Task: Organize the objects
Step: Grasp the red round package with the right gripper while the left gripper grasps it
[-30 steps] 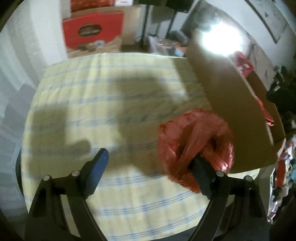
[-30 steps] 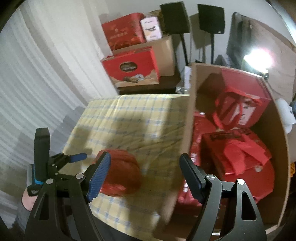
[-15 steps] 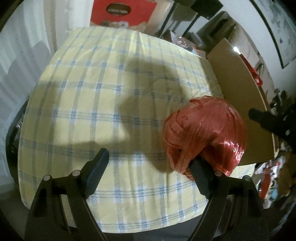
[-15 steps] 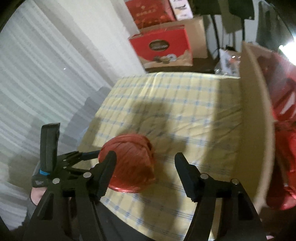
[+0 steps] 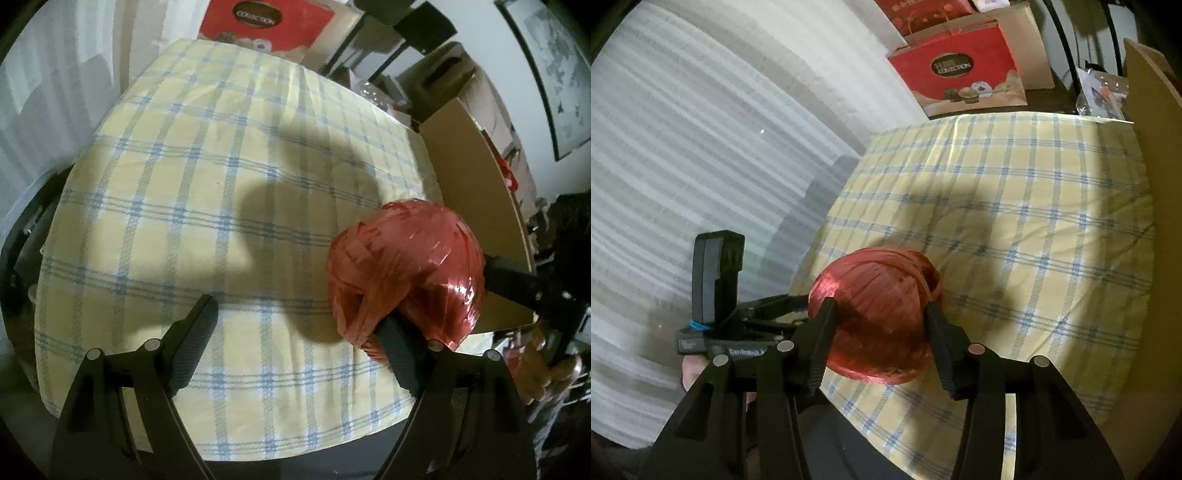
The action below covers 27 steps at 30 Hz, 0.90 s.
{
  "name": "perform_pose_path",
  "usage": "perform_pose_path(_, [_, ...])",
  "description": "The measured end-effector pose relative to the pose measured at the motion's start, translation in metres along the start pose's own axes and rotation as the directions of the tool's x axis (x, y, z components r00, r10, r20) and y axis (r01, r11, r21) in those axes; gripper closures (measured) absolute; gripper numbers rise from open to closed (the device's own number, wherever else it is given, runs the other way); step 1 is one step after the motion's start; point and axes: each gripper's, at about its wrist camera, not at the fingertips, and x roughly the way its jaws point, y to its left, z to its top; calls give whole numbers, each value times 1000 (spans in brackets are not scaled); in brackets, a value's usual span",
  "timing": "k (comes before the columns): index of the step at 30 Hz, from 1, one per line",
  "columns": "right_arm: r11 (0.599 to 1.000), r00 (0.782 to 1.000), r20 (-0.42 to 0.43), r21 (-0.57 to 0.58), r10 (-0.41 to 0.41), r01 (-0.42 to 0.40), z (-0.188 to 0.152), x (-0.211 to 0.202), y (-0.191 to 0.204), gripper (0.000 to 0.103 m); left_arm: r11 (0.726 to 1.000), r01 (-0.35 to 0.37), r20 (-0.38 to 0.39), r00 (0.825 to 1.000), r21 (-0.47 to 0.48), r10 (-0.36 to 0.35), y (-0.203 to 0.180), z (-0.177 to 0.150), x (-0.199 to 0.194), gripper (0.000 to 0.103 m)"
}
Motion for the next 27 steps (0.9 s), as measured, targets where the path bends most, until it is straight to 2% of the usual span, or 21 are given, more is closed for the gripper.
perform_pose_path(2, [1000, 1000, -4, -12, -8, 8, -1, 3, 5, 54, 998, 46, 2, 999, -30, -46, 10, -1, -4, 20])
perform_pose_path(4, [1000, 1000, -6, -17, -10, 10, -1, 6, 6, 54, 987, 124, 15, 992, -98, -123, 26, -1, -8, 17])
perform_pose_path(6, [1000, 1000, -11, -18, -3, 3, -2, 9, 8, 55, 969, 193, 70, 980, -156, -184, 42, 0, -18, 9])
perform_pose_path(8, [1000, 1000, -16, -22, 1, -1, -2, 14, 12, 55, 958, 225, 104, 972, -177, -209, 51, -1, -26, 8])
perform_pose_path(11, [1000, 1000, -20, -29, -4, 3, -2, 19, 18, 56, 954, 256, 134, 962, -156, -237, 53, -2, -41, 8])
perform_pose_path(15, [1000, 1000, -17, -14, -5, 4, -2, 21, 21, 56, 951, 289, 132, 953, -110, -274, 40, -2, -47, 10])
perform_pose_path(19, [1000, 1000, -12, 30, 3, -2, -2, 18, 16, 56, 951, 303, 95, 950, -64, -296, 21, -5, -37, 25])
perform_pose_path(22, [997, 999, -18, 71, 31, -30, -2, 18, 13, 62, 953, 301, 79, 951, -19, -299, 9, -9, -32, 34])
perform_pose_path(27, [996, 999, -28, 78, 44, -42, -2, 20, 15, 65, 950, 310, 68, 947, 45, -313, -8, -14, -27, 42])
